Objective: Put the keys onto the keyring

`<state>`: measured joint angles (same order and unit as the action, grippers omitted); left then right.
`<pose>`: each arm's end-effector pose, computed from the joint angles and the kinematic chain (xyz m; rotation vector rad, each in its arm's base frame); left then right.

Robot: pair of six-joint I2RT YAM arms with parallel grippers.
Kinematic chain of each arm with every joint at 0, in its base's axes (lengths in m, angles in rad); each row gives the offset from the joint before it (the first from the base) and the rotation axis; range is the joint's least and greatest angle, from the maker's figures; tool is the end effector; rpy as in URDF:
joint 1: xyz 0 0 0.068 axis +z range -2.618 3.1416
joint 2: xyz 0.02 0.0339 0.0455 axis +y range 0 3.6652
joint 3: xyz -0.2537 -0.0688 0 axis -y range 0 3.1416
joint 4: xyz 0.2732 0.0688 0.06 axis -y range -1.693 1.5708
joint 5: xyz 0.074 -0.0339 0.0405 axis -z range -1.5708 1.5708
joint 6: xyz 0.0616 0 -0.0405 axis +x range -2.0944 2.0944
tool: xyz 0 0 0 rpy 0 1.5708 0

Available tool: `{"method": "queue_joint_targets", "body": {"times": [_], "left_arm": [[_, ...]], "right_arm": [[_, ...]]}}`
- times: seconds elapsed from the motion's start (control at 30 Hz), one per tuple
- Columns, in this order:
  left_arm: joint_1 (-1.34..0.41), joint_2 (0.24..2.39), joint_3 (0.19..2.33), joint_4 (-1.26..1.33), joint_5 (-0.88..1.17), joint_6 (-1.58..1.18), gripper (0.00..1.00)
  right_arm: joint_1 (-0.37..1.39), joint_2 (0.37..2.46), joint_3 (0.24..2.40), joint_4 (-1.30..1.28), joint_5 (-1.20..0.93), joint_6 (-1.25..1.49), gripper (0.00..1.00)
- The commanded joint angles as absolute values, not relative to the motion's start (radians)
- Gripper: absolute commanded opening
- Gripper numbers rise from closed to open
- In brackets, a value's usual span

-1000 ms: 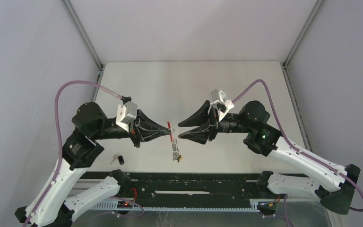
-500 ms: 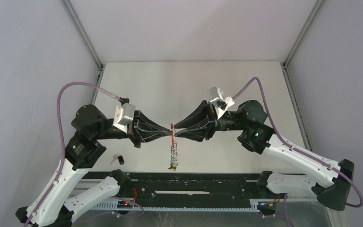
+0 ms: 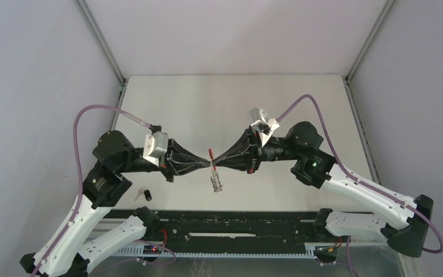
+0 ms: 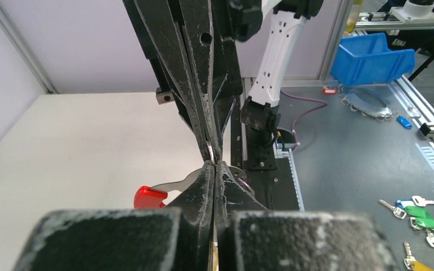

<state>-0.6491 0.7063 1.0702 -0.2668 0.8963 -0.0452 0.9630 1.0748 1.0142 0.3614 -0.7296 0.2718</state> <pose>0.1086 -0.1428 0.4424 1.1620 1.1532 -1.1964 0.1320 0.2616 0.4155 -1.1120 1.0298 1.4762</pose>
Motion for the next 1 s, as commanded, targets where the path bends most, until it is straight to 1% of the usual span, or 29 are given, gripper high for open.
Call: {"method": "queue_joint_targets", "body": {"times": [0.0,0.1,0.2,0.23,0.3,0.33,0.37,0.43,0.57,0.7,0.8,0.97], "left_arm": [[-0.645,0.707,1.045,-0.398,0.85,0.126,0.0],[-0.646,0.708,1.04,-0.438,0.831,0.174,0.0],[-0.646,0.711,1.036,-0.452,0.838,0.195,0.0],[-0.646,0.712,1.039,-0.465,0.839,0.205,0.05],[-0.646,0.716,1.059,-0.525,0.844,0.242,0.24],[-0.645,0.721,1.074,-0.555,0.849,0.264,0.3],[-0.646,0.726,1.087,-0.58,0.852,0.278,0.33],[-0.646,0.736,1.112,-0.621,0.865,0.298,0.37],[-0.647,0.748,1.142,-0.655,0.882,0.321,0.37],[-0.647,0.753,1.175,-0.66,0.891,0.324,0.36],[-0.647,0.753,1.174,-0.662,0.912,0.321,0.35],[-0.65,0.751,1.156,-0.667,0.954,0.31,0.34]], "right_arm": [[0.97,1.029,1.122,0.103,-0.675,0.172,0.0],[0.985,1.031,1.189,-0.093,-0.646,0.131,0.0],[1.023,1.057,1.276,-0.288,-0.565,0.073,0.0],[1.038,1.075,1.32,-0.372,-0.538,0.048,0.0],[1.07,1.118,1.412,-0.53,-0.471,0.006,0.0],[1.089,1.143,1.477,-0.61,-0.436,-0.021,0.0],[1.105,1.171,1.522,-0.679,-0.402,-0.044,0.0],[1.132,1.221,1.609,-0.802,-0.362,-0.079,0.0],[1.165,1.32,1.757,-0.981,-0.3,-0.113,0.0],[1.188,1.401,1.85,-1.09,-0.235,-0.136,0.0],[1.202,1.432,1.884,-1.116,-0.208,-0.146,0.0],[1.208,1.44,1.885,-1.078,-0.229,-0.154,0.0]]}}
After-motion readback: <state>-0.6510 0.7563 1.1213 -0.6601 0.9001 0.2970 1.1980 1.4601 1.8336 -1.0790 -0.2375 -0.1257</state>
